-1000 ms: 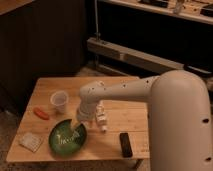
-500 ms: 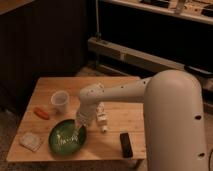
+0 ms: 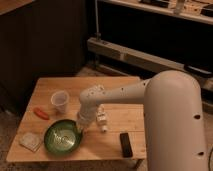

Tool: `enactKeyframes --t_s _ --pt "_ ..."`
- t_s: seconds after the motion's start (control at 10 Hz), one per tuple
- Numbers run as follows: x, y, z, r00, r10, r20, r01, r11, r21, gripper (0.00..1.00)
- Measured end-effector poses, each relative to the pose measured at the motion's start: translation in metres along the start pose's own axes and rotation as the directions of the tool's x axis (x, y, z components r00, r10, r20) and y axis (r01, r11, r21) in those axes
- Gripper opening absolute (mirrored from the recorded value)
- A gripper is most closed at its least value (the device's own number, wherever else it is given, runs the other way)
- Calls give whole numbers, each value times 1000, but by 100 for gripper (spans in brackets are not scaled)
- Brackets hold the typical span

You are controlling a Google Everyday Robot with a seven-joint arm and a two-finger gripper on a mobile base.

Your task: Pick up the ceramic bowl

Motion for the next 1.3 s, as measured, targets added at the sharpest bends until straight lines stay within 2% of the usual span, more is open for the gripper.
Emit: enactKeyframes --t_s 0.3,0.6,0.9,1.1,1.3 --pt "1 3 -28 1000 15 9 -15 1000 -20 0" --pt "2 3 -37 1000 2 15 -2 1000 -29 0" --pt "-3 -1 -54 1000 1 28 0 999 -36 0" --pt "-3 7 -78 999 -20 37 21 999 -44 0" --pt "-6 8 -85 999 -29 38 30 998 -48 0"
